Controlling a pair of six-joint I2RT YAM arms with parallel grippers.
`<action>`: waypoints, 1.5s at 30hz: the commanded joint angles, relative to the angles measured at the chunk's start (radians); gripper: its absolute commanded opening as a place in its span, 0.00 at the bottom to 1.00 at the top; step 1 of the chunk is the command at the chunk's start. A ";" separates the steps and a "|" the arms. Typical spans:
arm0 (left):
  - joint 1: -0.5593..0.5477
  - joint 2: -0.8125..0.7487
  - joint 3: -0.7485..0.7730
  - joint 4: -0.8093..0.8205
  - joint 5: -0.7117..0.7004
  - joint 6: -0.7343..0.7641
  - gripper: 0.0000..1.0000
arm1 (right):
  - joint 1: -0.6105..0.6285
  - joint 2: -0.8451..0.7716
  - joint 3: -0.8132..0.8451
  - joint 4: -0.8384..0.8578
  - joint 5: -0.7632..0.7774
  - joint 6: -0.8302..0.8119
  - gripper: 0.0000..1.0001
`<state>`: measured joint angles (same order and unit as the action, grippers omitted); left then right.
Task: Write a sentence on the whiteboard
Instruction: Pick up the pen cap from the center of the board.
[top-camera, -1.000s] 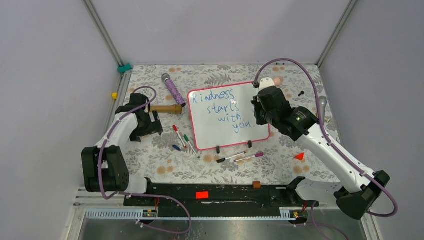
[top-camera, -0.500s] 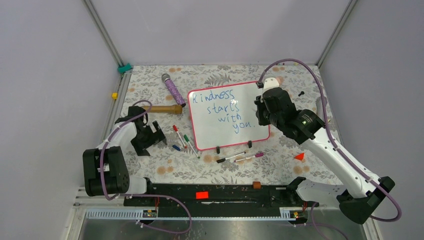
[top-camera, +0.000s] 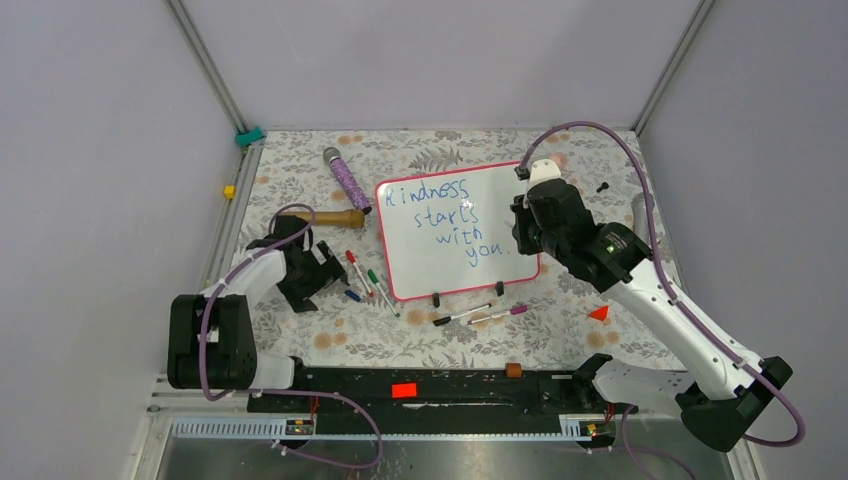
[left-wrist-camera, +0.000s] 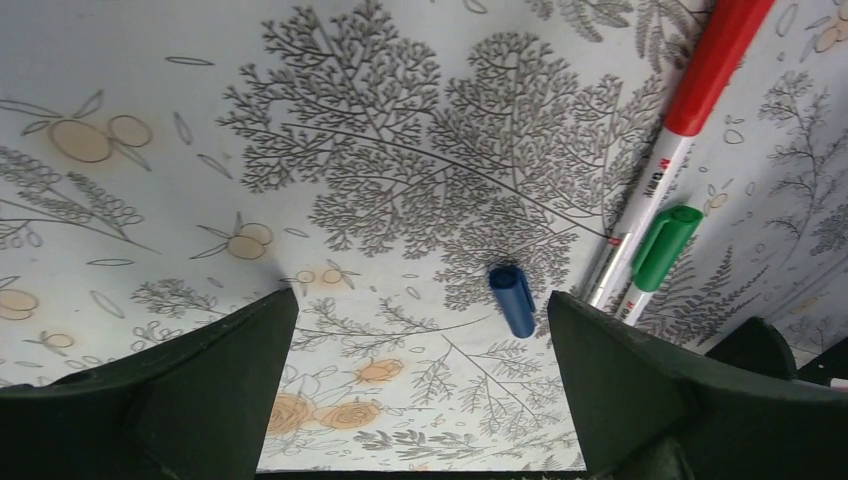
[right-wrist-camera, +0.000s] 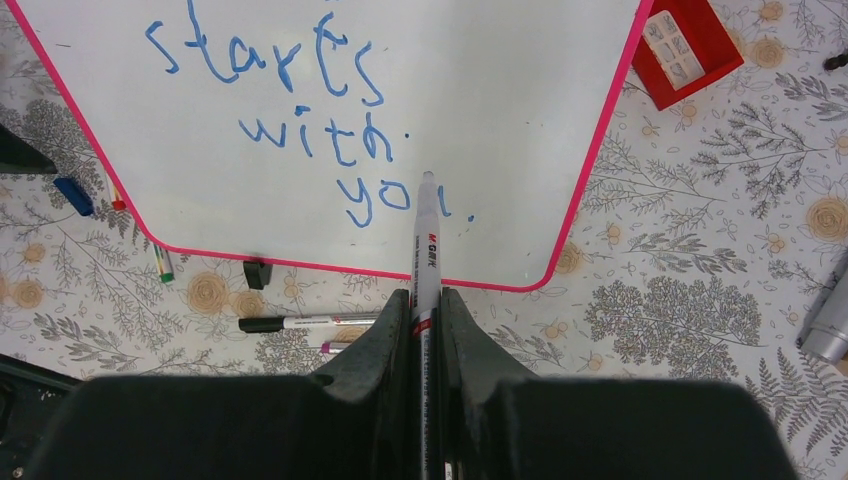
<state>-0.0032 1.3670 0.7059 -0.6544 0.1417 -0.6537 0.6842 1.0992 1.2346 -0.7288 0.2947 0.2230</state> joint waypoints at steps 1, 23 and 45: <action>-0.026 0.017 0.022 0.079 0.018 -0.075 0.99 | -0.007 -0.024 0.003 0.006 -0.009 0.012 0.00; -0.141 0.150 0.057 -0.006 -0.162 -0.241 0.04 | -0.007 -0.055 -0.021 0.022 -0.016 0.006 0.00; -0.177 0.186 0.089 -0.066 -0.106 -0.239 0.17 | -0.006 -0.048 -0.026 0.033 -0.032 -0.002 0.00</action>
<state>-0.1711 1.5436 0.8185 -0.6659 0.0689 -0.8993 0.6842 1.0630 1.2121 -0.7227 0.2691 0.2245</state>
